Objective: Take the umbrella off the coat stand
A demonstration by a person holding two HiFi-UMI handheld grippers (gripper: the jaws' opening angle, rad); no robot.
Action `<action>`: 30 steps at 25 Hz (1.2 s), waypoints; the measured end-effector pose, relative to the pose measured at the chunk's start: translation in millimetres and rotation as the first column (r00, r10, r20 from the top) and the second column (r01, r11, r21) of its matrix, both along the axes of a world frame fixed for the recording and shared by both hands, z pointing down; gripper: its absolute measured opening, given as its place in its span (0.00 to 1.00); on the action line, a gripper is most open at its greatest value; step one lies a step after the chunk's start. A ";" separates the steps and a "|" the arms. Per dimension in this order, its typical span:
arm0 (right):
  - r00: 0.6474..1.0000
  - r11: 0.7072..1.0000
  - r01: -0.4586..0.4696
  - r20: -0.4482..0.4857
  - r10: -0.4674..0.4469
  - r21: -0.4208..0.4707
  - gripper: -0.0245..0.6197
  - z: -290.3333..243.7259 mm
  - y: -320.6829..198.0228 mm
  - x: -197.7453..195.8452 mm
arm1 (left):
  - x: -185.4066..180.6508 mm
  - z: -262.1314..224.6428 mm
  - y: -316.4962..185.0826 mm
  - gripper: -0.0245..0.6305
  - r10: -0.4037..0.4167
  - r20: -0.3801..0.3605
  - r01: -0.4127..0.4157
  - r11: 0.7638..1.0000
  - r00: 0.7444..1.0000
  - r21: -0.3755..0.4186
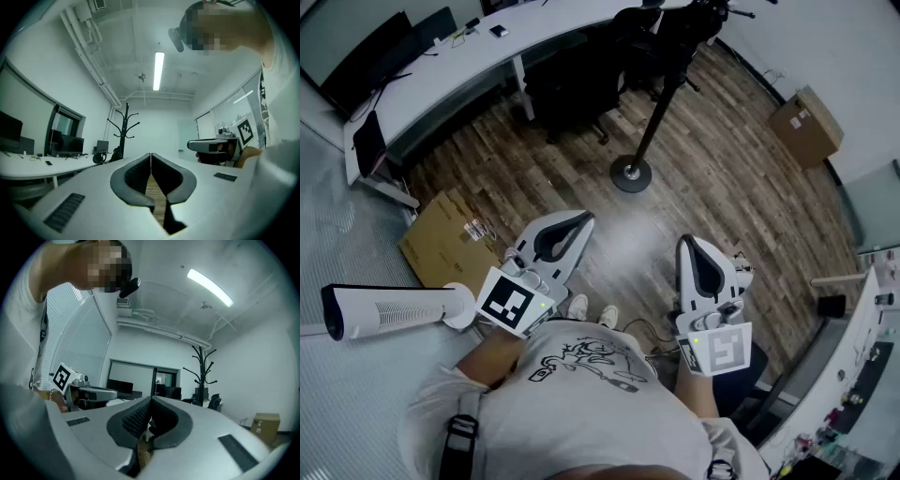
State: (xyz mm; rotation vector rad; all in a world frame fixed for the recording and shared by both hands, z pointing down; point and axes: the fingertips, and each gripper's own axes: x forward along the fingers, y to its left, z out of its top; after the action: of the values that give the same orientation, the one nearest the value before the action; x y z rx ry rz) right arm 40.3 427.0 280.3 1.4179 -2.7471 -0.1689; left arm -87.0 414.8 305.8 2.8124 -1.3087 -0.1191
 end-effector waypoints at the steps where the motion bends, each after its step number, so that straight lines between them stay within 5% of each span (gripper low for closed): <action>1: 1.000 1.000 -0.002 0.004 0.002 0.001 0.05 -0.9 -0.6 -2.8 | -1.6 0.8 -0.1 0.07 0.002 -0.004 -0.002 1.000 1.000 -0.003; 14: 1.000 0.999 -0.022 0.020 0.023 -0.040 0.05 13.0 -8.6 -35.1 | -39.2 0.8 -8.9 0.07 0.002 -0.032 -0.003 1.000 0.999 -0.003; 30: 0.999 0.999 -0.019 0.035 0.020 -0.028 0.05 18.3 -99.1 -1.9 | -18.8 6.2 -88.8 0.07 -0.021 -0.034 0.021 1.000 0.999 0.009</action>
State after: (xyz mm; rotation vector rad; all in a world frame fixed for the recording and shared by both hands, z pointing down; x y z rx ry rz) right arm 38.4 327.9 298.6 1.4540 -2.7510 -0.1052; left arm -105.8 325.9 312.0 2.7922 -1.3343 -0.1731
